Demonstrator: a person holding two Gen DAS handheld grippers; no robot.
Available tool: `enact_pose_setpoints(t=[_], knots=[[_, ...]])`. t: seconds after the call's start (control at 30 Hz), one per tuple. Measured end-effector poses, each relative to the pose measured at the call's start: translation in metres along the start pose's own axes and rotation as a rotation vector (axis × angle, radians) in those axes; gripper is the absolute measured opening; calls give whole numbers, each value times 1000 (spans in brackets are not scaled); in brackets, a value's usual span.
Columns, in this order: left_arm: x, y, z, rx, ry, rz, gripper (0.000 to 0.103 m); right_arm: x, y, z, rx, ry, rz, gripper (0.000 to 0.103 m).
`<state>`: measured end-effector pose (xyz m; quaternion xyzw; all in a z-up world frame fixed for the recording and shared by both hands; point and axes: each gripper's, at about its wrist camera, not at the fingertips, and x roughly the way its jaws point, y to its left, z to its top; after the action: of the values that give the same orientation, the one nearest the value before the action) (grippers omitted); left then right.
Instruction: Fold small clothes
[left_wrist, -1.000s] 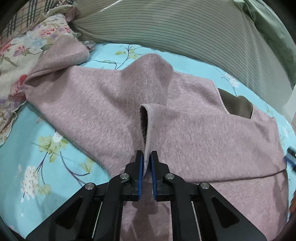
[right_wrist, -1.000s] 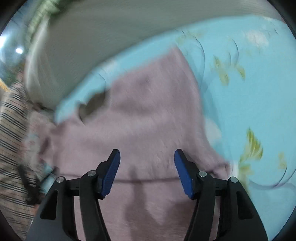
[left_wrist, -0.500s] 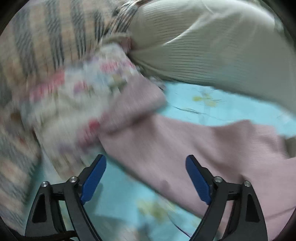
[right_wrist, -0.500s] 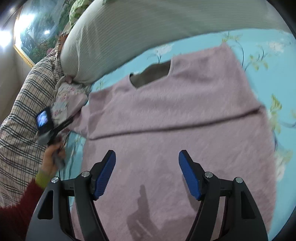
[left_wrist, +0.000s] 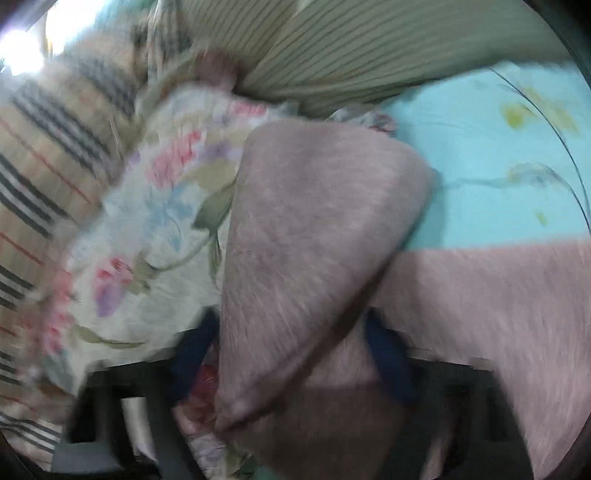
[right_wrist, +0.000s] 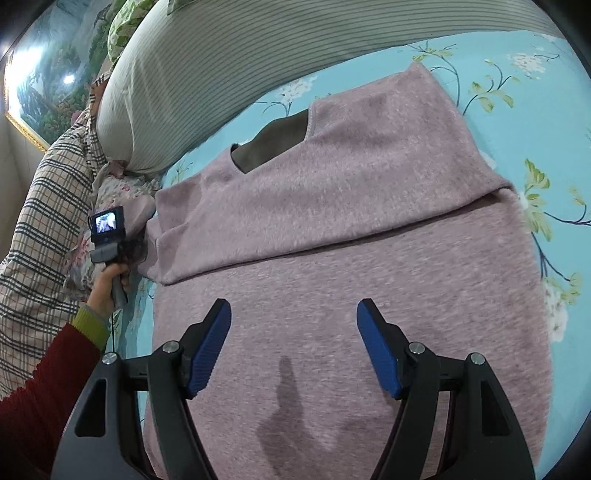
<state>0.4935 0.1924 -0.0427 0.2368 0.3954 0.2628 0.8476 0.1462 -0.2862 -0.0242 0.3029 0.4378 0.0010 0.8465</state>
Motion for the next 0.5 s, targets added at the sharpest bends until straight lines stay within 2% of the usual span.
enact_pose_setpoints(t=[0.03,0.07,0.1,0.13,0.2,0.37,0.43,0.5], knots=[[7,10,3,-52,40,-62,10,0,1,0,-2,-1,5,71],[11,25,5,-130,77,-162,9,-1,2,-2,-3,-1,18,71],[7,42,5,-212,75,-255,8,-2,4,-4,-5,-3,40,71],[-2,52,3,-252,49,-293,8,-3,5,-5,-9,-6,54,71],[-27,68,0,-297,-8,-362,7,-5,9,-7,-21,-13,69,71],[-128,100,-24,-421,-177,-653,7,-13,12,-13,-10,-35,94,71],[-168,100,-34,-464,-224,-784,7,-17,9,-14,4,-45,97,71],[-201,87,-39,-471,-251,-869,7,-22,5,-17,18,-58,91,71]])
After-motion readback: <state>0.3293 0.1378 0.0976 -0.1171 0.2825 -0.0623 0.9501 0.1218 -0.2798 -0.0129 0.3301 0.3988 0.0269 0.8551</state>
